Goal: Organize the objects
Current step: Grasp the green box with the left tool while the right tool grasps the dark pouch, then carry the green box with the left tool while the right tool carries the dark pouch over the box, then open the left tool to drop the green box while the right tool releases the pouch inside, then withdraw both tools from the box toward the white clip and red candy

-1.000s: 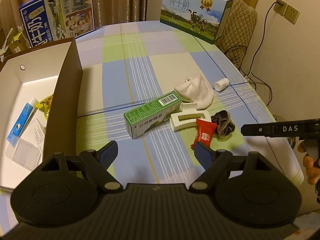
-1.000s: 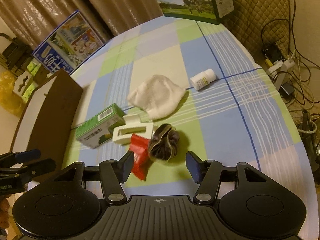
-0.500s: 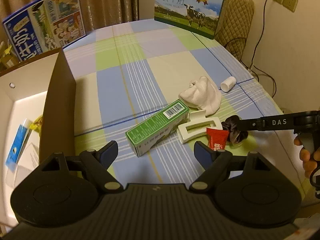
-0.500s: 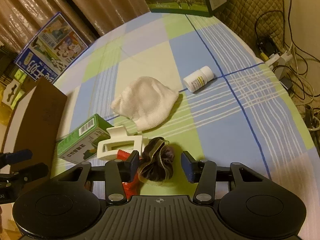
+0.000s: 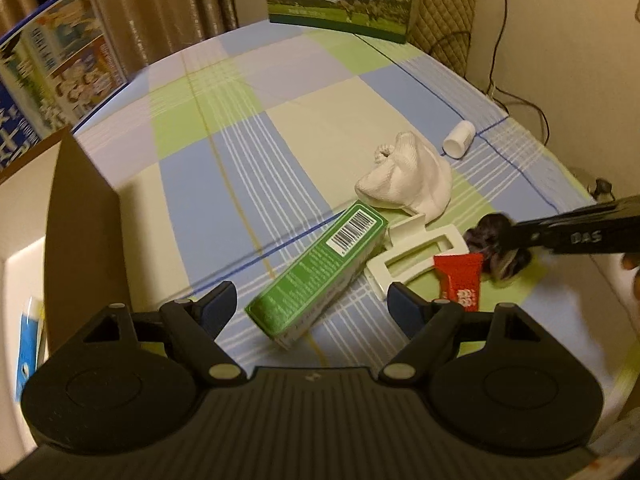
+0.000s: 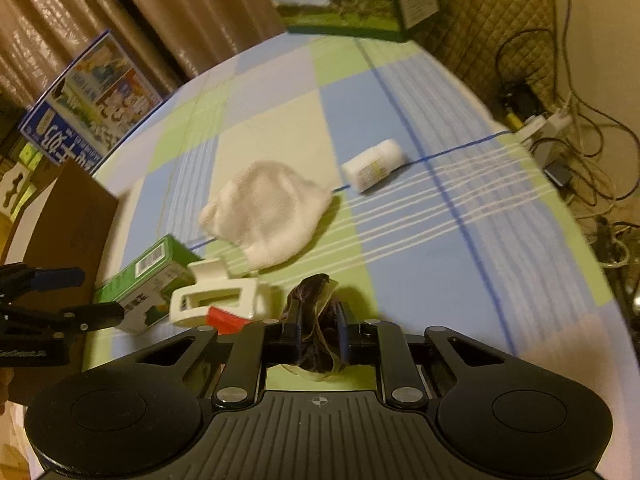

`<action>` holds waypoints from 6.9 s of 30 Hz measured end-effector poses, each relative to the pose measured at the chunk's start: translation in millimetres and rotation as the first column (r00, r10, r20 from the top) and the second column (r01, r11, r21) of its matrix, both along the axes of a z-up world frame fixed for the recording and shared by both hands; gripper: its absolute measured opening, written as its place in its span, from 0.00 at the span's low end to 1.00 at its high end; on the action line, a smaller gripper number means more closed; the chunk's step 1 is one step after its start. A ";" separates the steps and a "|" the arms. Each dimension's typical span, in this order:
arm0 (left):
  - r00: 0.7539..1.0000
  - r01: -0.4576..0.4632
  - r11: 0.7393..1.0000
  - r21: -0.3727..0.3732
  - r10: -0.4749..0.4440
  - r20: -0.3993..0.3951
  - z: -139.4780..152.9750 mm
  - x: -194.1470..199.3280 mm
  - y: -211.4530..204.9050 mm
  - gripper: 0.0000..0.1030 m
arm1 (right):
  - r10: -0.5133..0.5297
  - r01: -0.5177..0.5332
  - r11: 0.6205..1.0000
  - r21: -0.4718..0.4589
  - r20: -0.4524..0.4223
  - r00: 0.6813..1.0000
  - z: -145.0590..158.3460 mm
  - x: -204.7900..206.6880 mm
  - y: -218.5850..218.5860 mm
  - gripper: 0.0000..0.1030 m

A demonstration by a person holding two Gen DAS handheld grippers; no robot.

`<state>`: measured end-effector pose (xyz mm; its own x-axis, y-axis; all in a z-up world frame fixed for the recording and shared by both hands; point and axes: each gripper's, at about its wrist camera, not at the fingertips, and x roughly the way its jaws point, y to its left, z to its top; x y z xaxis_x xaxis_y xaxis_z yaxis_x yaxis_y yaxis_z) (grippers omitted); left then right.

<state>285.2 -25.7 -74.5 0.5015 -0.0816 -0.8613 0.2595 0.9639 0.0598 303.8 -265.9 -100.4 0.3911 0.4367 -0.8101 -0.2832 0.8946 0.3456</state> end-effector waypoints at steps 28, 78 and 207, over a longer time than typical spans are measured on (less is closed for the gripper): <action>0.967 -0.183 0.981 -0.071 0.166 -0.191 -32.8 -14.8 8.9 0.24 | 0.050 -0.048 0.998 -0.044 0.032 0.998 0.0 -15.9 -32.1 0.14; 0.870 -0.423 0.869 -0.257 0.469 0.153 103.2 -136.8 134.5 0.24 | 0.503 -0.539 0.825 0.168 0.217 0.837 93.2 -109.7 153.0 0.16; 0.835 -0.538 0.833 -0.127 0.547 0.056 83.7 -195.3 199.6 0.94 | 0.608 -0.624 0.781 0.029 0.191 0.770 95.6 -160.9 220.5 0.55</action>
<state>89.9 173.8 9.2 0.5629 0.1408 -0.8145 -0.3086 0.9499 -0.0490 142.8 -45.4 -4.9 0.1351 0.6937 -0.7075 -0.8218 0.4773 0.3111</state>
